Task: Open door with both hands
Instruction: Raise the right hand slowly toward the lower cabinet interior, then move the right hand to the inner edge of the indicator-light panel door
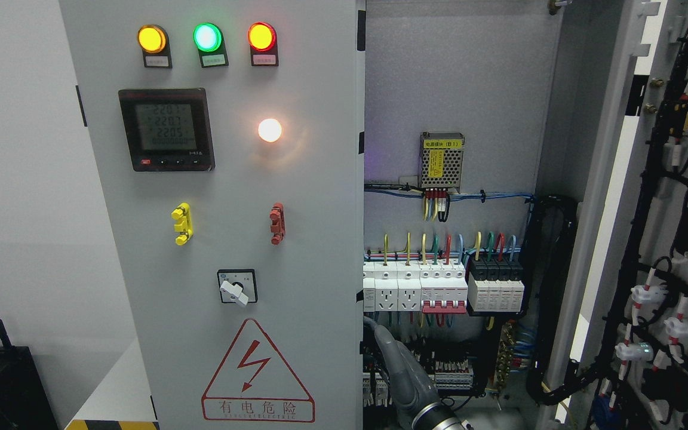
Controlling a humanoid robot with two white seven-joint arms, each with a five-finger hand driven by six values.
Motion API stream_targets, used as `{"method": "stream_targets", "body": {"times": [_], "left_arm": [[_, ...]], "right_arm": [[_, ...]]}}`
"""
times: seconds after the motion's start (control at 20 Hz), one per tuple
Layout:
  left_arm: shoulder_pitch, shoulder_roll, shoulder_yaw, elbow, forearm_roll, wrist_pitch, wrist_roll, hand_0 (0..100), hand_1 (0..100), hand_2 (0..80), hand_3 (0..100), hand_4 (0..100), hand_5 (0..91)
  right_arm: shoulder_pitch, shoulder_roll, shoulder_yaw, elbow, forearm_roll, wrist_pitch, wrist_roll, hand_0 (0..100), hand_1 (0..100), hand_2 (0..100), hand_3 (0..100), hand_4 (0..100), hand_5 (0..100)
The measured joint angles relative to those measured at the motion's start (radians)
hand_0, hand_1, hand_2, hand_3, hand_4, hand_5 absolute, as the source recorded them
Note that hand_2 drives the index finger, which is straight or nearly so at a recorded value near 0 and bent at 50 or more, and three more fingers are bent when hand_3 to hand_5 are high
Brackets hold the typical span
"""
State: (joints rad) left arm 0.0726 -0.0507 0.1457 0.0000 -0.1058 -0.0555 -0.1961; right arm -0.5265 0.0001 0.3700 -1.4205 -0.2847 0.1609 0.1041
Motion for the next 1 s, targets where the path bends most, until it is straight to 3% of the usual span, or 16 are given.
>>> {"method": "stream_targets", "body": {"times": [1.0], "left_arm": [[0.0,0.0,0.0,0.0,0.0,0.0,0.0,0,0,0.0,0,3,0.0]], "right_arm": [[-0.034,0.0,-0.01,0.051,-0.002,-0.009,0.062,11,0,0,0,0,0]]}}
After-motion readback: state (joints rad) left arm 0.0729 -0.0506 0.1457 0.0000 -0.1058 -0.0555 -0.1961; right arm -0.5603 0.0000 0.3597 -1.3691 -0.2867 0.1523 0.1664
